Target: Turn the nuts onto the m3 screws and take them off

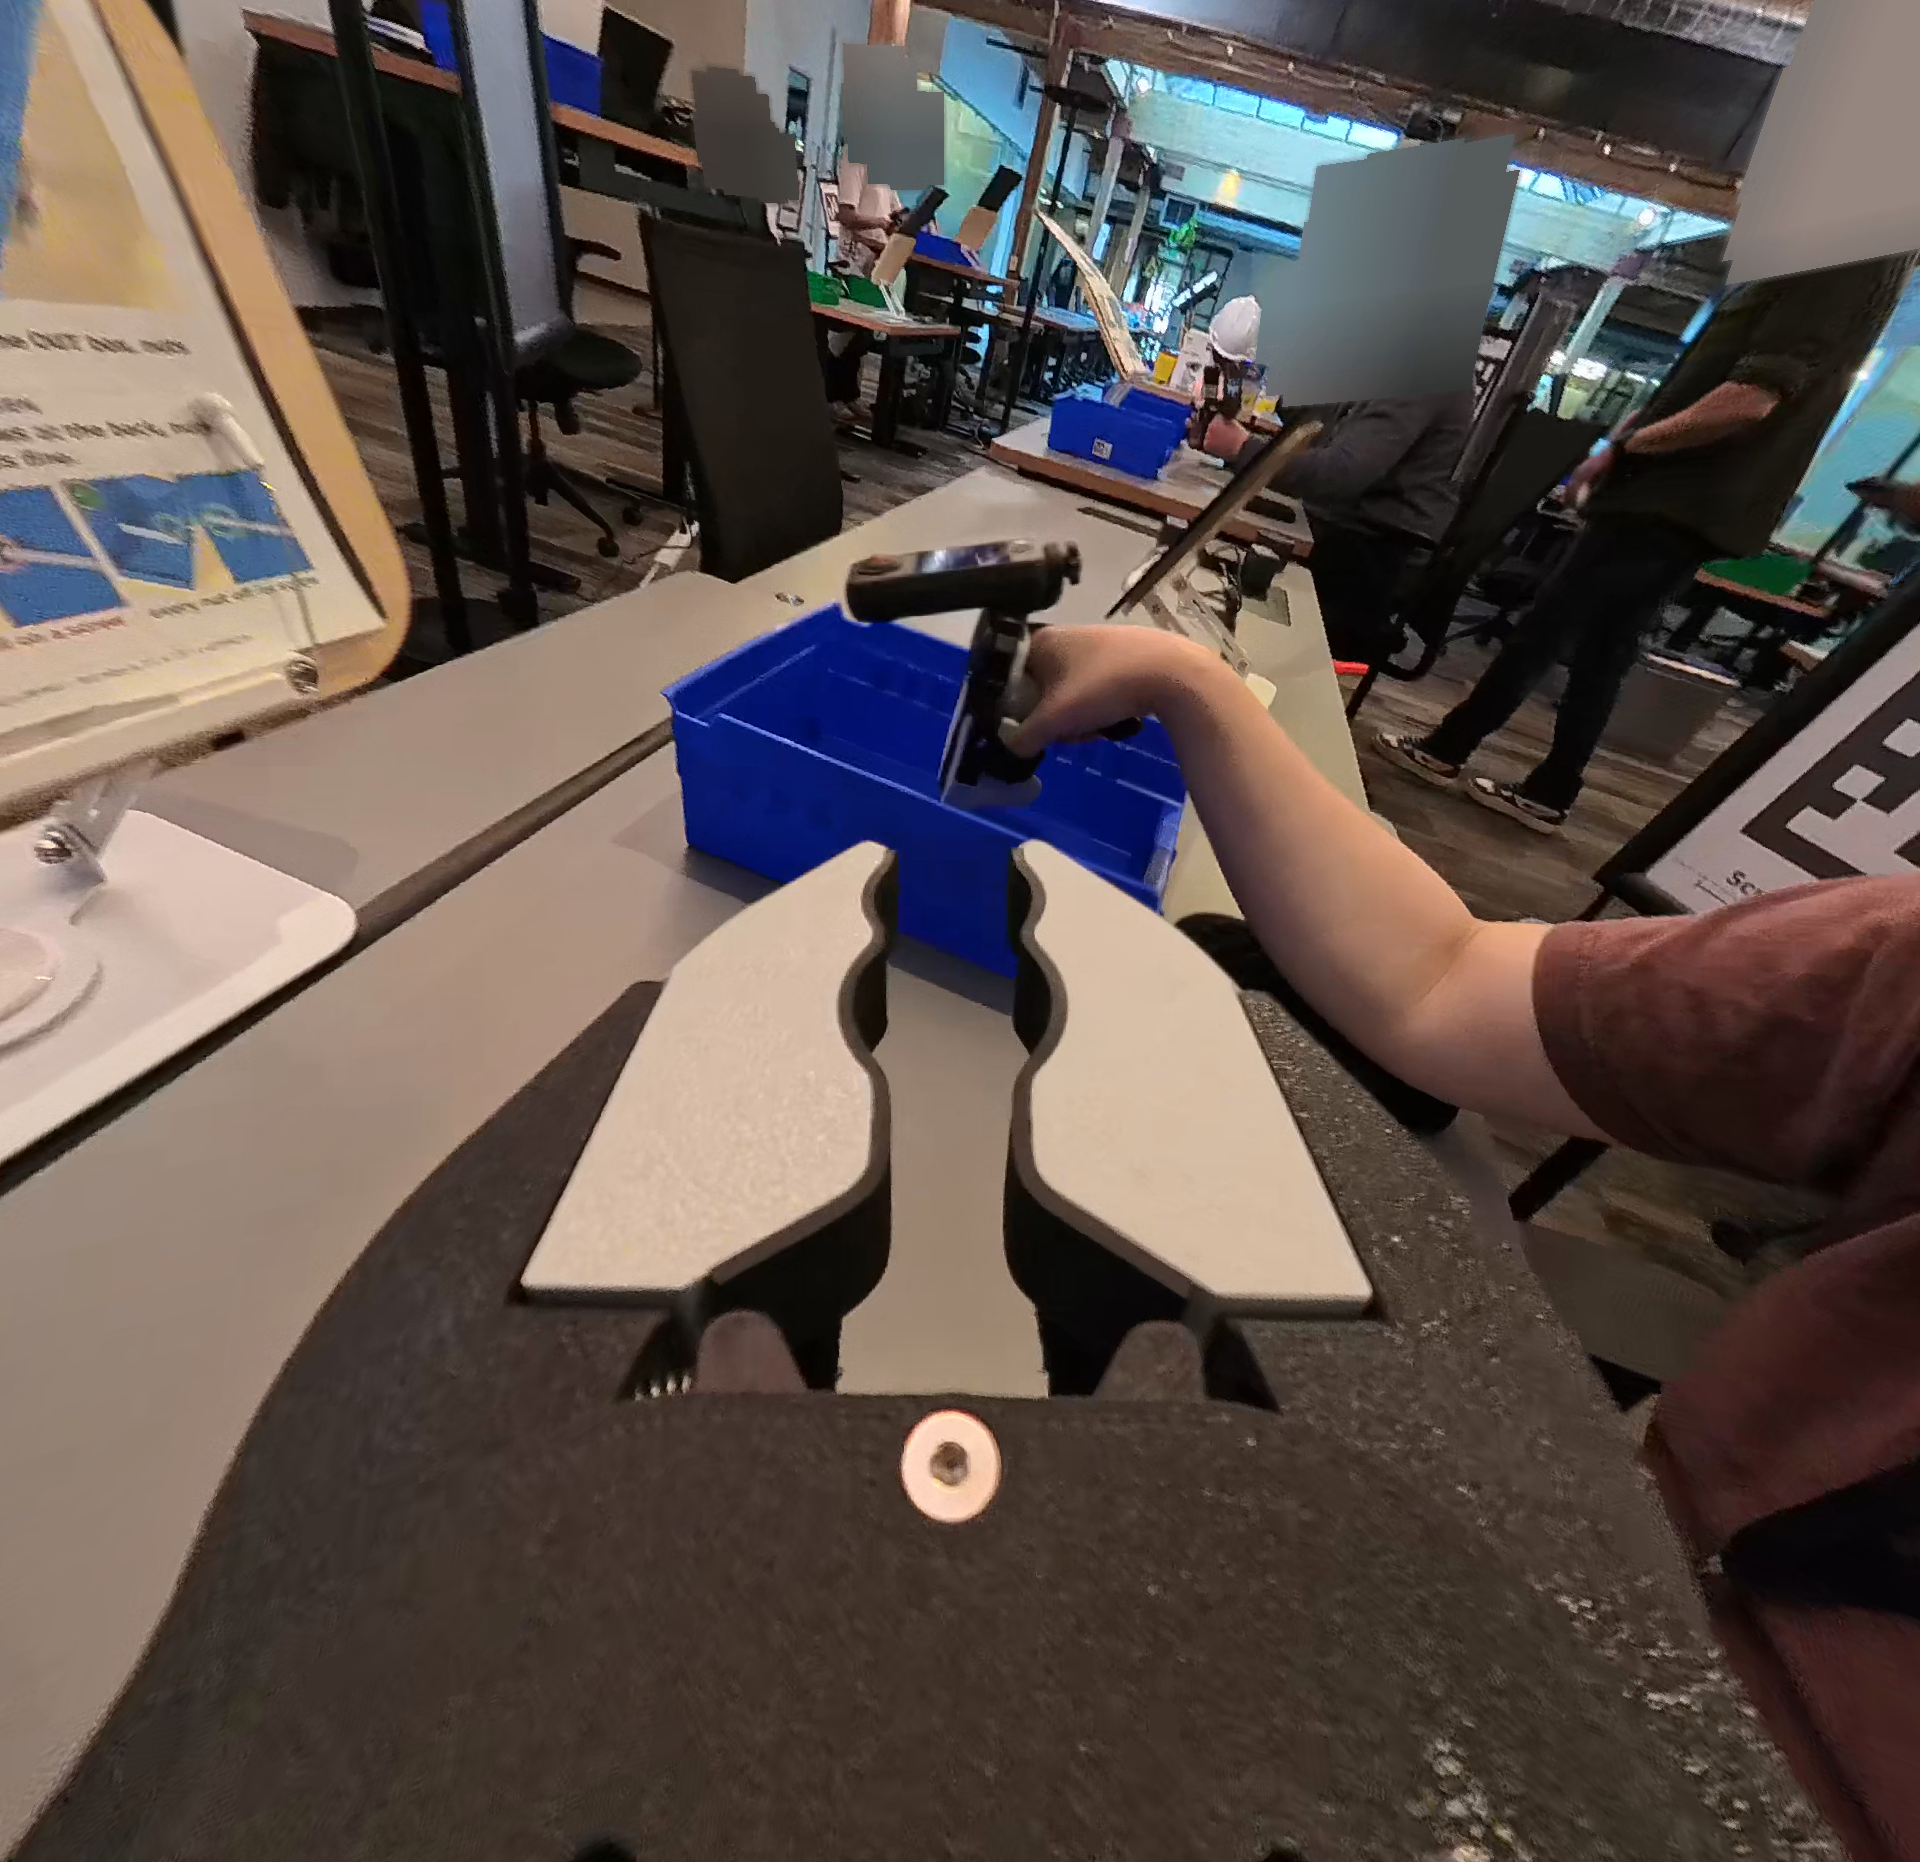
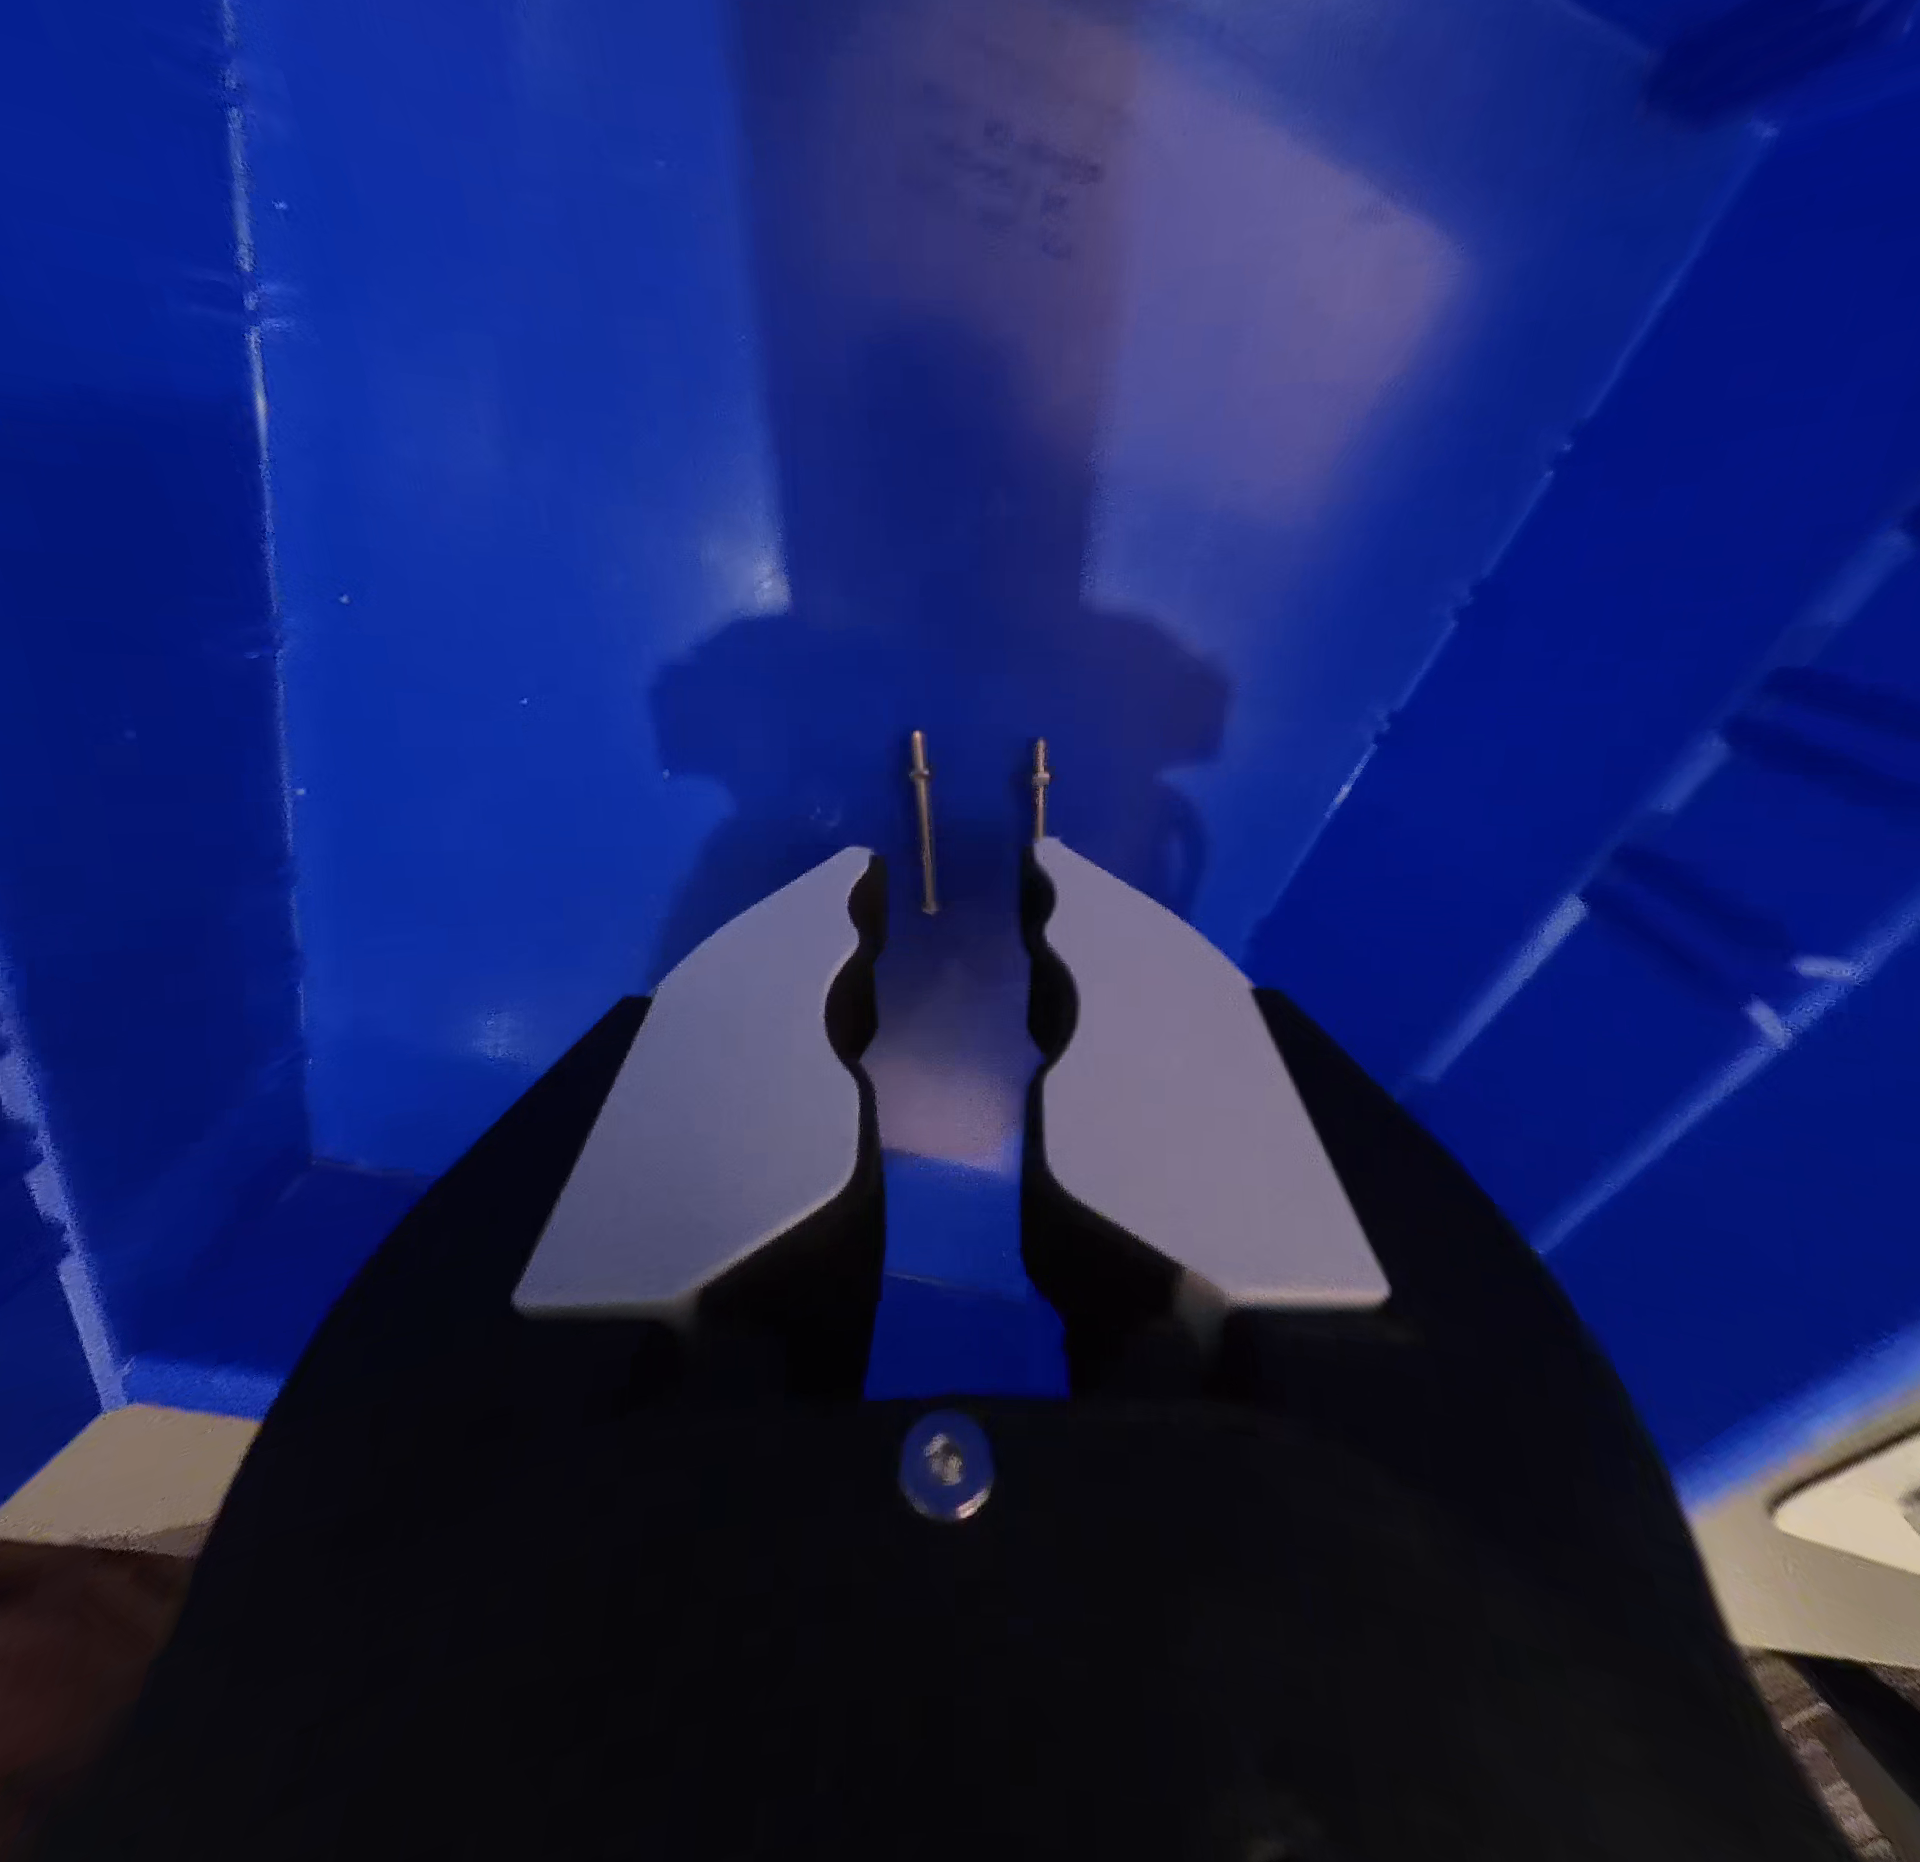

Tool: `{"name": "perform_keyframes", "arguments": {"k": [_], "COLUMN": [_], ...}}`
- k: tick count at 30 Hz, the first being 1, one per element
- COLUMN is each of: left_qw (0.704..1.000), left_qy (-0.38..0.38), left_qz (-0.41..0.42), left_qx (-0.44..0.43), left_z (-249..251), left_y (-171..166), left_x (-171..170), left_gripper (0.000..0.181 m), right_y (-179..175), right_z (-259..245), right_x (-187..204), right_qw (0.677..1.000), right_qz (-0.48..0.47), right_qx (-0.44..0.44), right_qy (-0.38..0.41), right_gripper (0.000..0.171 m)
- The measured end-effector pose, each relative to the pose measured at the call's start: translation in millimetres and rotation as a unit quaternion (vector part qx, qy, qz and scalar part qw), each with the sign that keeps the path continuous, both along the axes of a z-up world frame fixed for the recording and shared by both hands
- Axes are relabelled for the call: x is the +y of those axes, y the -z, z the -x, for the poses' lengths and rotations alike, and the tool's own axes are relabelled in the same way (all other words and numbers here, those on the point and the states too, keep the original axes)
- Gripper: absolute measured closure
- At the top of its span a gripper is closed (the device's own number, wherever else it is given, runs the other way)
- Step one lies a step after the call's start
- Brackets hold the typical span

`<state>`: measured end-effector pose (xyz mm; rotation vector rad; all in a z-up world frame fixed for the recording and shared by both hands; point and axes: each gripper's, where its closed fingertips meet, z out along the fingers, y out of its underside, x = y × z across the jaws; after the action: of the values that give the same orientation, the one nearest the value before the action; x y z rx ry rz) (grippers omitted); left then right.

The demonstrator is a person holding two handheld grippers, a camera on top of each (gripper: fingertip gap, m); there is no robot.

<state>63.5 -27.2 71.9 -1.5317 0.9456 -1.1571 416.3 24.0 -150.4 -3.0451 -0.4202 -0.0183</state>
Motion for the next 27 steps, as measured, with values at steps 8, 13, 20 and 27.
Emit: {"name": "perform_keyframes", "arguments": {"k": [8,13,20,27], "left_qw": [0.989,0.954,0.93,0.897], "left_qy": [-0.087,-0.238,-0.271,-0.153], "left_qz": [-0.062,-0.109,-0.103,0.025], "left_qx": [0.099,0.149,0.224,0.413], "left_z": [80,171,222,238], "left_y": [-32,-54,-46,49], "left_x": [8,20,10,2], "left_gripper": [0.162,0.17,0.173,0.171], "right_y": [-97,-147,-173,-169], "right_z": [41,81,117,116], "right_x": [16,20,19,18], "right_qw": [0.979,0.944,0.911,0.913], "right_qz": [-0.195,-0.301,-0.358,-0.347], "right_qx": [0.04,0.07,0.117,0.113], "right_qy": [-0.055,-0.116,-0.166,-0.182], "right_gripper": [0.144,0.145,0.146,0.146]}}
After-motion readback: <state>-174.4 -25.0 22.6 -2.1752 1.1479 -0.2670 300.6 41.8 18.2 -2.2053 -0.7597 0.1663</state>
